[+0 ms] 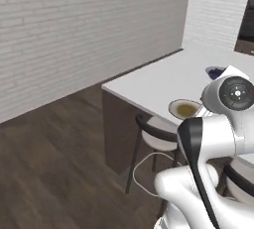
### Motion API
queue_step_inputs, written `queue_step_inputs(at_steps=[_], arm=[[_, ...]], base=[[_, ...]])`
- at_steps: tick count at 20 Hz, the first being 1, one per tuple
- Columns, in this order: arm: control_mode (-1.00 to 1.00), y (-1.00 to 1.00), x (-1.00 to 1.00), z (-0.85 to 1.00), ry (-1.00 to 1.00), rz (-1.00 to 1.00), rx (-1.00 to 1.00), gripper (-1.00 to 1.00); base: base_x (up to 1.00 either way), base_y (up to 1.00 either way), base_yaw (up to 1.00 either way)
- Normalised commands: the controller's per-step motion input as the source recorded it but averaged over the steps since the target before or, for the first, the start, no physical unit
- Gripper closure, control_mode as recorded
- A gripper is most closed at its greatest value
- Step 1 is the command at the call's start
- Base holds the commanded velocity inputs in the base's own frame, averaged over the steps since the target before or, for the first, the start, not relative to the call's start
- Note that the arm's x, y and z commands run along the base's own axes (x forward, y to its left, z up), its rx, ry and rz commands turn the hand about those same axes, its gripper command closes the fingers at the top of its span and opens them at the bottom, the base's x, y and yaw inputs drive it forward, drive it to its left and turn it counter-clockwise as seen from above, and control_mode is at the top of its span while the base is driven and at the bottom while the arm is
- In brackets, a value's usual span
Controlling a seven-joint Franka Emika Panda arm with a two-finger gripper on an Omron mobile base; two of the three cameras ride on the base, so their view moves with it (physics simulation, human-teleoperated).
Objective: Start the toaster. Once the lever pops up, take the bread to the plate on the dining counter.
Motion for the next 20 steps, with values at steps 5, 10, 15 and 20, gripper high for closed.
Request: queue_step_inputs(at_steps=[5, 10, 15, 20], arm=[[1.00, 0.00, 0.00, 0.00, 0.00, 0.00, 0.00, 1.00], [1.00, 0.00, 0.00, 0.00, 0.00, 0.00, 0.00, 1.00], [1.00, 0.00, 0.00, 0.00, 0.00, 0.00, 0.00, 1.00], [1.00, 0.00, 0.00, 0.00, 0.00, 0.00, 0.00, 1.00]], base=[[0.53, 0.18, -0.38], [0.44, 0.11, -0.40], [0.47, 0.11, -0.41], [0.48, 0.16, -0.40]])
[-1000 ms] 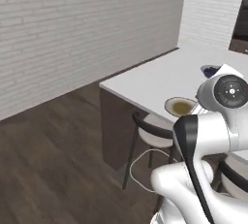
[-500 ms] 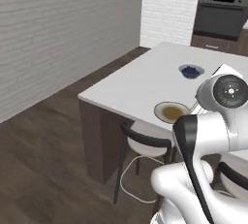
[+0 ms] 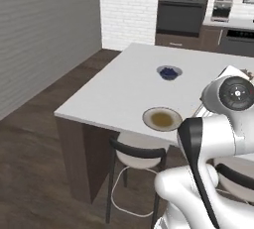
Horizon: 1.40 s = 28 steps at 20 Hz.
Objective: Start the toaster. Once the lever pops up, take the bread to the plate on the dining counter.
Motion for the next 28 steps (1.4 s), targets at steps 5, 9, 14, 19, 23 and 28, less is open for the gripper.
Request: queue_step_inputs(at_steps=[5, 9, 14, 19, 23, 28], arm=[[-1.00, 0.09, 0.21, 0.00, -0.03, -0.15, 0.00, 1.00], [-1.00, 0.11, 0.53, 0.00, -0.02, -0.32, 0.00, 1.00], [-1.00, 0.03, 0.63, 0.00, 0.00, -0.27, 0.00, 1.00], [-1.00, 0.16, 0.69, 0.00, 0.00, -0.30, 0.00, 1.00], [-1.00, 0.23, 0.68, -0.08, -0.02, -0.33, 0.00, 1.00], [-1.00, 0.13, 0.50, -0.23, -0.08, -0.30, 0.02, 1.00]], base=[[0.31, 0.14, -0.23], [0.00, 0.00, 0.00], [0.00, 0.00, 0.00], [0.00, 0.00, 0.00], [0.00, 0.00, 0.00], [0.00, 0.00, 0.00]])
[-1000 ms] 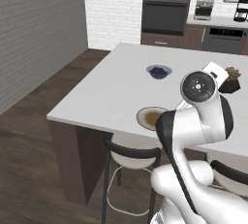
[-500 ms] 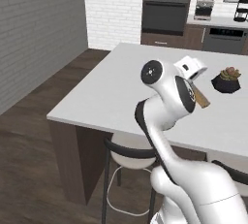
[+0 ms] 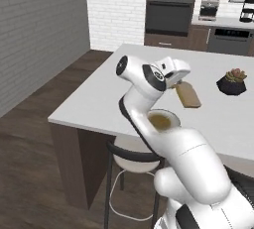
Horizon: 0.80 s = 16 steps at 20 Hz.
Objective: Start the toaster. Once the lever pops up, take the bread to the plate on the dining counter.
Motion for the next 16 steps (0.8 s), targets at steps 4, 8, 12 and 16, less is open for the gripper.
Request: queue_step_inputs(at_steps=[4, 8, 12, 16], arm=[[-1.00, 0.00, 0.42, -0.31, -0.13, -0.18, 0.10, 1.00], [-1.00, 0.00, 0.40, -0.20, -0.09, -0.06, 0.14, 1.00], [-1.00, -0.01, 0.35, -0.12, -0.05, 0.00, 0.13, 1.00], [-1.00, -0.07, 0.25, -0.16, -0.01, 0.01, 0.11, 1.00]], base=[[0.00, 0.00, 0.00], [0.00, 0.00, 0.00], [0.00, 0.00, 0.00], [0.00, 0.00, 0.00]])
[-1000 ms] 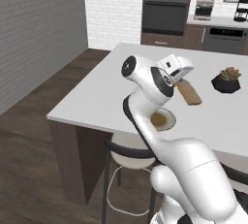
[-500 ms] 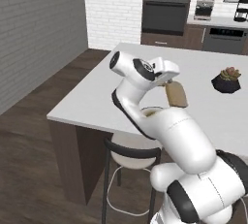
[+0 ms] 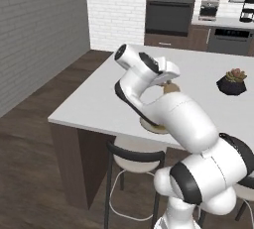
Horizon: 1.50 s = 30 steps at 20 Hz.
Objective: Start the toaster. Once the lever pops up, take the bread to the plate on the dining counter.
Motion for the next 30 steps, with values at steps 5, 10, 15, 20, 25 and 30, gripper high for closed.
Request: queue_step_inputs(at_steps=[5, 10, 15, 20, 25, 30], arm=[[-1.00, -0.09, 0.21, -0.20, 0.00, 0.03, 0.02, 1.00], [-1.00, -0.20, 0.13, -0.31, 0.02, 0.04, 0.00, 1.00], [-1.00, -0.34, 0.01, -0.36, 0.06, 0.04, 0.00, 1.00], [-1.00, -0.15, 0.01, -0.38, 0.02, 0.01, 0.03, 1.00], [-1.00, 0.02, 0.11, -0.34, 0.00, 0.02, 0.03, 1.00], [-1.00, 0.00, 0.13, -0.33, 0.05, 0.01, 0.00, 1.00]], base=[[0.00, 0.00, 0.00], [0.00, 0.00, 0.00], [0.00, 0.00, 0.00], [0.00, 0.00, 0.00], [0.00, 0.00, 0.00], [0.00, 0.00, 0.00]])
